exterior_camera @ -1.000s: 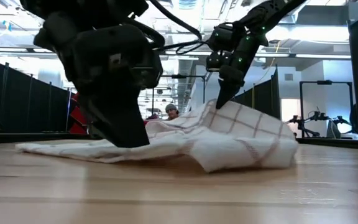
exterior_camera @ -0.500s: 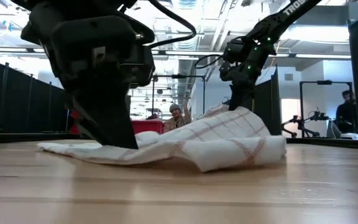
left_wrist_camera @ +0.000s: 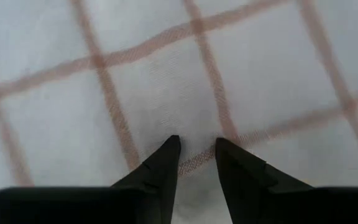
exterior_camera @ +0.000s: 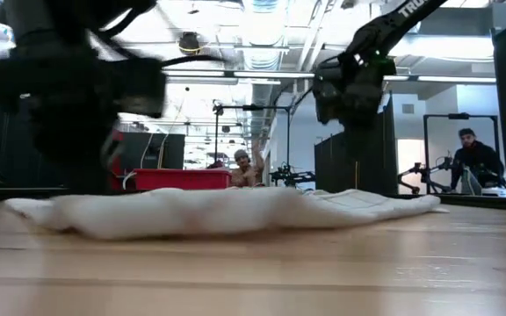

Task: Roll towel
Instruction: Prepare the white and orange patterned towel for rolling

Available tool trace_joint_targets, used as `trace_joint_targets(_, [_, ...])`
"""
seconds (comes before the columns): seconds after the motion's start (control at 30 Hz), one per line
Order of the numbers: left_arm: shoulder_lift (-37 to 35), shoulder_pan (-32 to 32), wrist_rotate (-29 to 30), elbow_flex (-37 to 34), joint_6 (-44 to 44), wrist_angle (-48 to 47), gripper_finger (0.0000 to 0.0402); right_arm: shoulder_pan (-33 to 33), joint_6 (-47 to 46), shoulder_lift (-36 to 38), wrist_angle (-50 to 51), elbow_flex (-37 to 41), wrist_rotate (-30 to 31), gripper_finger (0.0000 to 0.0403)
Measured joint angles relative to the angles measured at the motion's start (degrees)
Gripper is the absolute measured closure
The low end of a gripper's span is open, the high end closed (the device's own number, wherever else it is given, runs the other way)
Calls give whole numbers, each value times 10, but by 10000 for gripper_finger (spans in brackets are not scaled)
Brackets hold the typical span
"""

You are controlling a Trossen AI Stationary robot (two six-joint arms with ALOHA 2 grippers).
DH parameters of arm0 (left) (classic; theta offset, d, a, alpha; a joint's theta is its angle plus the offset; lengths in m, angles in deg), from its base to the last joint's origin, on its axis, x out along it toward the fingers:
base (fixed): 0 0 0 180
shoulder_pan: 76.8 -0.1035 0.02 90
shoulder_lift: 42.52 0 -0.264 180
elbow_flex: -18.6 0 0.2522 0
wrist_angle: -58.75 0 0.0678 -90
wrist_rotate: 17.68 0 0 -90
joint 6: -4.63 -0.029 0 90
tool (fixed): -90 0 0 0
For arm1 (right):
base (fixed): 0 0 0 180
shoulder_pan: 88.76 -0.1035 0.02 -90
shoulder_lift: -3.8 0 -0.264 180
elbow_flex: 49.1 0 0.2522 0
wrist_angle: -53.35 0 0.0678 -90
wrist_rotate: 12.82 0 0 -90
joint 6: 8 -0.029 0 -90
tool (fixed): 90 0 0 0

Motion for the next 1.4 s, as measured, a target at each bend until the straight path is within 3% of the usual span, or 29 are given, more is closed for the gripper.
trace_joint_targets(0.23, [-71,-43,18,-67,39,42,306,-80,-41,0,-81,53,53,286])
trace_joint_targets(0.37, [-93,-83,-18,-105,46,127,306,-132,-46,0,-114,84,107,286])
trace_joint_targets(0.47, [-91,-102,-38,-115,24,139,312,-150,-59,-2,-133,106,127,286])
trace_joint_targets(0.83, [-82,-174,-68,-113,-66,144,344,-169,-151,1,-130,147,129,286])
trace_joint_targets(1.4, [-84,-358,-145,-110,-236,112,345,-384,-440,-1,-156,139,126,286])
